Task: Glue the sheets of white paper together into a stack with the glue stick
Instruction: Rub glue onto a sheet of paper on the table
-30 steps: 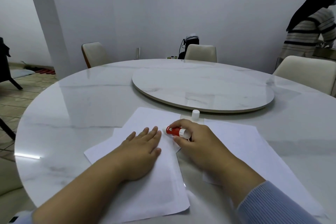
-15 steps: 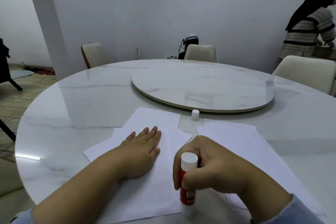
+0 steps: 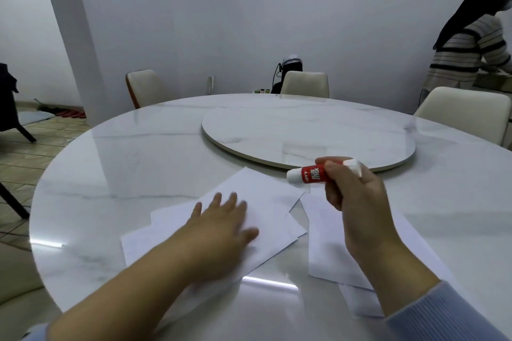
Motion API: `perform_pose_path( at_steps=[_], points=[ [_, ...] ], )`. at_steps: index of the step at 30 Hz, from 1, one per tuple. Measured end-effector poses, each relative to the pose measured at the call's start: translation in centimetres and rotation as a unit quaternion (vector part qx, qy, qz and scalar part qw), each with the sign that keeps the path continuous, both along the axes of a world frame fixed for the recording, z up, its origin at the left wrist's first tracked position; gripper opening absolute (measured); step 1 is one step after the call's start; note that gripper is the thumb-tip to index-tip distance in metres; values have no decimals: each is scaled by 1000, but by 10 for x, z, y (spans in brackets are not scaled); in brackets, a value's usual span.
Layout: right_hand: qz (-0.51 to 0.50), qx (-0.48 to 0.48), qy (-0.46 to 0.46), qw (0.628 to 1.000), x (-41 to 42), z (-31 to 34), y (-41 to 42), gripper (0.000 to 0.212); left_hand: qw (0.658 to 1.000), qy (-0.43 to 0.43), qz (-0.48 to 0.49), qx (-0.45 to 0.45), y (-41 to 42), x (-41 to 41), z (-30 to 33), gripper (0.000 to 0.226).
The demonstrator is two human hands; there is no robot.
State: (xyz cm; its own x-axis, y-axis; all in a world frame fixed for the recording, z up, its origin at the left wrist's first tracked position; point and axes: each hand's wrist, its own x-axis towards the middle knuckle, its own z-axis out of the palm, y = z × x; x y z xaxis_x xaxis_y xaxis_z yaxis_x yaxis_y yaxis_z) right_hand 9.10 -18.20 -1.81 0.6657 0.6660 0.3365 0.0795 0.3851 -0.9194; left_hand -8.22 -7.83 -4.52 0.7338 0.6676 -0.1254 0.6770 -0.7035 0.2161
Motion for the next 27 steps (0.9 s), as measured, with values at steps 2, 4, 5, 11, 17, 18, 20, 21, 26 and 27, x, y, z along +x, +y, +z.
perform_pose_path(
  at_steps=[2,4,5,11,17,18,20,21,26,27],
  points=[
    [-3,-40,-86,995,-5,-5,3,12,998,30,-57,-17,-2,-5,-4,62],
    [15,-71,-140,988,-11,-10,6,10,994,17,-95,-45,-1,-12,0,61],
    [21,-85,-155,984,-13,-13,8,8,994,2,-99,-42,-2,-13,1,60],
    [74,-181,-193,962,-11,-24,16,10,999,4,-45,12,-13,-4,-11,67],
    [120,-225,-272,928,-12,-29,20,15,999,1,-45,23,-12,-5,-16,67],
    [113,-231,-288,922,-13,-27,20,16,999,1,-45,25,-12,-5,-16,64],
    [92,-227,-299,922,-14,-20,16,15,998,-2,-45,32,-13,-5,-16,59],
    [82,-219,-297,926,-14,-16,13,18,998,-3,-43,34,-14,-5,-16,57],
    [162,-237,-274,918,-13,-6,-2,36,998,-5,-43,36,-14,-5,-15,57],
    [186,-248,-271,911,-13,-6,-4,31,998,-8,-43,36,-14,-5,-16,57]
  ],
)
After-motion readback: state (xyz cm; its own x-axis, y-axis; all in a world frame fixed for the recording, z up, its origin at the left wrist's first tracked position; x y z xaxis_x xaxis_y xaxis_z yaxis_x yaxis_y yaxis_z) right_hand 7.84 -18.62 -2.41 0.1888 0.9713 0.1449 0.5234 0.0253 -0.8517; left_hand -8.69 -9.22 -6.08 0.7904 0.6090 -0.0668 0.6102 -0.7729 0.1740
